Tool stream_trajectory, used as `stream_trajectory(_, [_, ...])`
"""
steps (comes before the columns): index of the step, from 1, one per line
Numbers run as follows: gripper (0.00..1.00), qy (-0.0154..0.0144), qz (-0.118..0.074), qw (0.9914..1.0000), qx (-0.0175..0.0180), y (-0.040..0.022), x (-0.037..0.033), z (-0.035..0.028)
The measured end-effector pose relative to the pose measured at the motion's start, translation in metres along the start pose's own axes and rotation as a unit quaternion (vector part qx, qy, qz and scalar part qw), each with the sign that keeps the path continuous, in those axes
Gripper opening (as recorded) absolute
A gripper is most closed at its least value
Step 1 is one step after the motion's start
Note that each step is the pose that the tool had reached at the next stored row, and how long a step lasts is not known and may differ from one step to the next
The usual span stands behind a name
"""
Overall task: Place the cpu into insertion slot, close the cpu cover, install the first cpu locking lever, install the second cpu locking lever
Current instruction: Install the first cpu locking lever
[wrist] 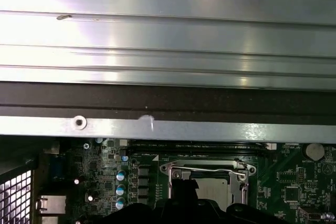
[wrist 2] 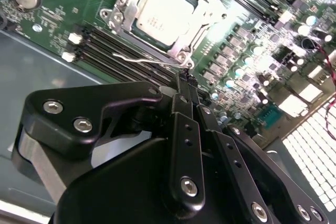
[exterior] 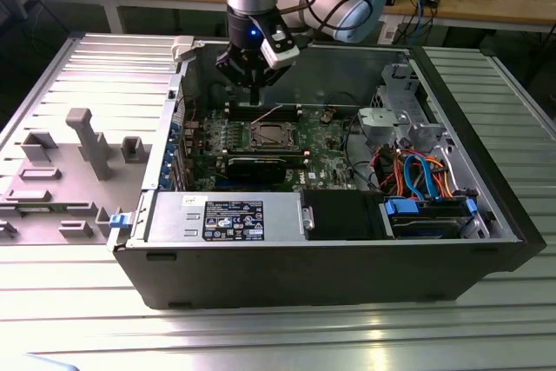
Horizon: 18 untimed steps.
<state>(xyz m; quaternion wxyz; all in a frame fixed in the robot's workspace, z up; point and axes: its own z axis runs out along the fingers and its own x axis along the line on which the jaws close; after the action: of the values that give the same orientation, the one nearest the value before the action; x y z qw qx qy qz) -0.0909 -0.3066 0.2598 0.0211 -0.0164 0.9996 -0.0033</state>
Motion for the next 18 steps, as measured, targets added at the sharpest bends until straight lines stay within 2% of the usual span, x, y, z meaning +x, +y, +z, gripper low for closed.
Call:
stream_trajectory(3, [0.11, 0.0000, 0.000, 1.00000, 0.0000, -0.0001, -0.0040, 0.0003])
stream_trajectory(8, [0.11, 0.0000, 0.000, 1.00000, 0.0000, -0.0002, -0.0060, 0.0004])
stream_trajectory(18, [0.11, 0.0000, 0.000, 1.00000, 0.0001, -0.0002, -0.0062, 0.0005])
